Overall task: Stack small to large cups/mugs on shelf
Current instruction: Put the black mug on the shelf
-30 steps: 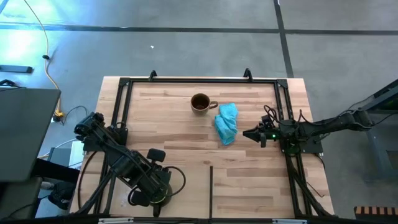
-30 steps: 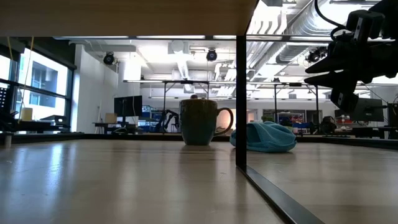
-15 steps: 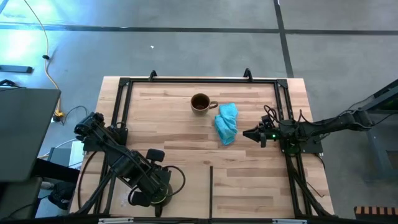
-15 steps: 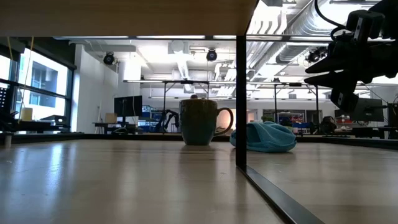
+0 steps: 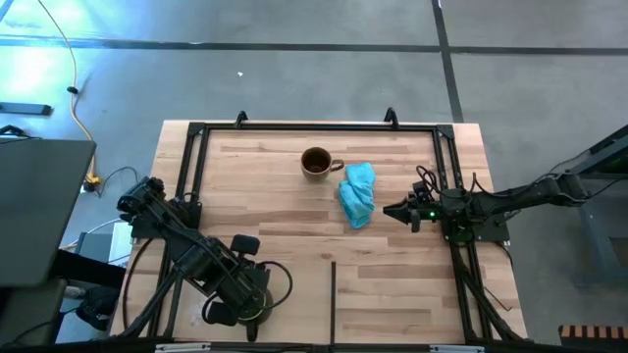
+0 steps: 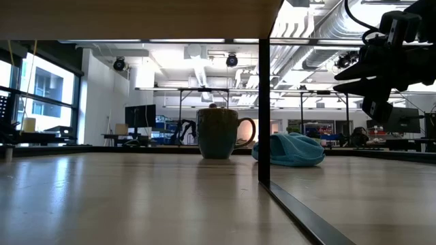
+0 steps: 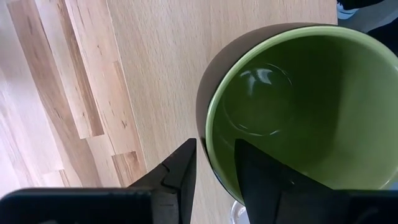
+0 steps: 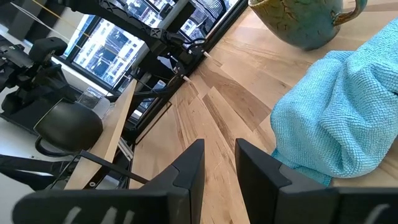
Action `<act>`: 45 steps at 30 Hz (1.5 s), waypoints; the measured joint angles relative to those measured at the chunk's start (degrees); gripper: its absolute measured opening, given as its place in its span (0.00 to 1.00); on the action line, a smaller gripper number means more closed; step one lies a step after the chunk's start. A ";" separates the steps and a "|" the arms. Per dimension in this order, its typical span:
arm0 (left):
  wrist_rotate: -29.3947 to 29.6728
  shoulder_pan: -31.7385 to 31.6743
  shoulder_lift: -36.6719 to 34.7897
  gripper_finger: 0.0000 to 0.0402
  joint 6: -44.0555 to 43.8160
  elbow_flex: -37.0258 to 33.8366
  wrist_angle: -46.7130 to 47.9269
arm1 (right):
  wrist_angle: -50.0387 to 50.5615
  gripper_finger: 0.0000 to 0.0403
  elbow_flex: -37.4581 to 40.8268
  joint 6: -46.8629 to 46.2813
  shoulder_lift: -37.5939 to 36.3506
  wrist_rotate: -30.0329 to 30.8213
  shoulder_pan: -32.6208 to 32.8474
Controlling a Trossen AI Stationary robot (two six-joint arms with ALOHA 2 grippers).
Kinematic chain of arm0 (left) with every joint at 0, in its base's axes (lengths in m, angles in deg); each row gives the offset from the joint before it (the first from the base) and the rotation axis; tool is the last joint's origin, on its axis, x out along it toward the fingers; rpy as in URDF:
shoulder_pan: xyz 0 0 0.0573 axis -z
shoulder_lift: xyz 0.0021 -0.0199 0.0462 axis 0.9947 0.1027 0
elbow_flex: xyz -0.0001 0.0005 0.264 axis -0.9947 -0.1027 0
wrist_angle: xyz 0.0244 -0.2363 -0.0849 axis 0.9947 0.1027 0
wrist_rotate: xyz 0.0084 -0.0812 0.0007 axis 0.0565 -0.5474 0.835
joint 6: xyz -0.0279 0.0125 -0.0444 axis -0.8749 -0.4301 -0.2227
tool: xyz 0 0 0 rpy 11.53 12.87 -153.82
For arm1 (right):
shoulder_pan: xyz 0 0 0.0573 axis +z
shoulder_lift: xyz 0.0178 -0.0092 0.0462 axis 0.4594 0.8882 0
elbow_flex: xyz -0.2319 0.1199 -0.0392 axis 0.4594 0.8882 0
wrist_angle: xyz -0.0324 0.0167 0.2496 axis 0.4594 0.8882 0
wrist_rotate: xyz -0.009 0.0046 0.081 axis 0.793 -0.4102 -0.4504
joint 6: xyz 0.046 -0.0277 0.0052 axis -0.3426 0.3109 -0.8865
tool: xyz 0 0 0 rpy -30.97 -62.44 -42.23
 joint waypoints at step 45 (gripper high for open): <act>1.04 -0.02 -0.02 0.24 -6.89 0.02 -1.28 | -0.22 0.20 0.01 -0.63 -0.01 1.01 0.00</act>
